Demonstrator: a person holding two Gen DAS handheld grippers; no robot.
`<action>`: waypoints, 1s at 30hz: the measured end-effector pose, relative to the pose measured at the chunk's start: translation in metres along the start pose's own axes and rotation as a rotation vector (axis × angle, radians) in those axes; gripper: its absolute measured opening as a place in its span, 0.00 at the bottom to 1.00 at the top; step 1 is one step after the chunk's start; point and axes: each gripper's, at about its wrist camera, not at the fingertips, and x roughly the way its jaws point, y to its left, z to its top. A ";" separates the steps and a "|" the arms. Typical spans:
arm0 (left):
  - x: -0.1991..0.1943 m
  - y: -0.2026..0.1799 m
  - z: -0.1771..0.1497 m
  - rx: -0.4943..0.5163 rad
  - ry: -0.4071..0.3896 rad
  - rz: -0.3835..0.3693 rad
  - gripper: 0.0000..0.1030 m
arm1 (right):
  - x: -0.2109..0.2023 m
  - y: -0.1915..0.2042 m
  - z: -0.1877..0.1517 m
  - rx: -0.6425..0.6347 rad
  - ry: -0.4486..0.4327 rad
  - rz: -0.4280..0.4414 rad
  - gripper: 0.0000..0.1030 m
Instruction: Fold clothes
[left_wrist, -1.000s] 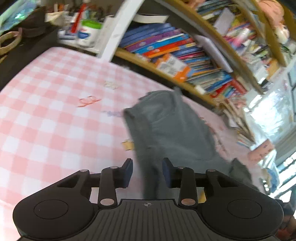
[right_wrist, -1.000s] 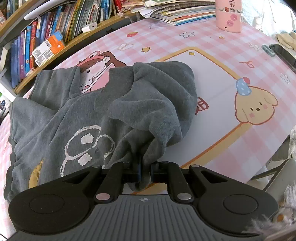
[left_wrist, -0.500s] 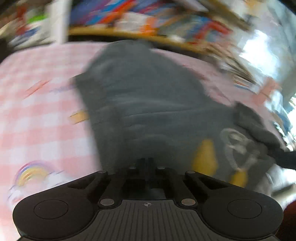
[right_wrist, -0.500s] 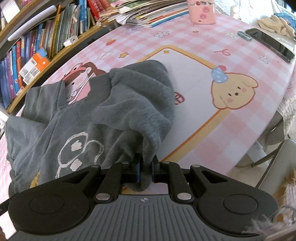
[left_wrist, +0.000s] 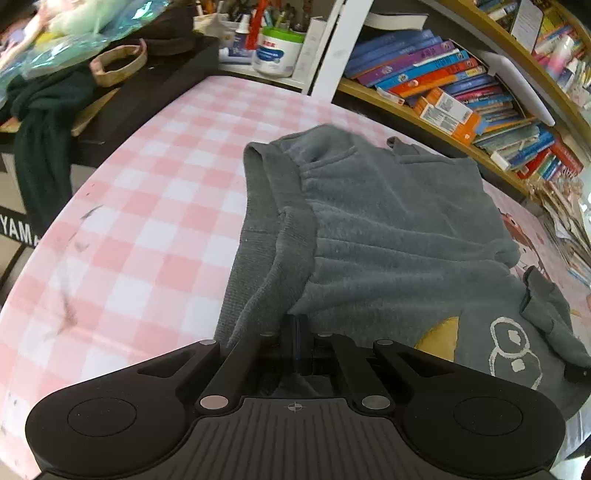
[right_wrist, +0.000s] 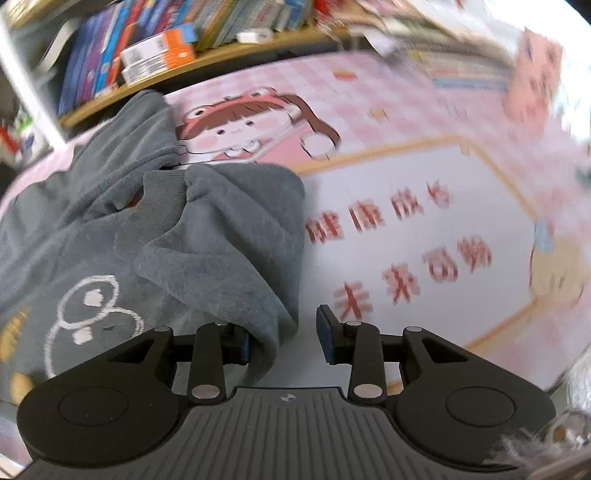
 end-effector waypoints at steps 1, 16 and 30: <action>-0.002 0.000 -0.002 0.003 0.000 -0.001 0.02 | -0.001 0.007 0.001 -0.045 -0.012 -0.019 0.32; -0.020 -0.005 -0.018 0.012 0.005 0.012 0.01 | 0.016 0.108 -0.008 -0.777 -0.160 -0.029 0.59; -0.028 -0.008 0.002 0.021 -0.076 -0.045 0.02 | 0.006 0.080 0.022 -0.526 -0.210 -0.014 0.08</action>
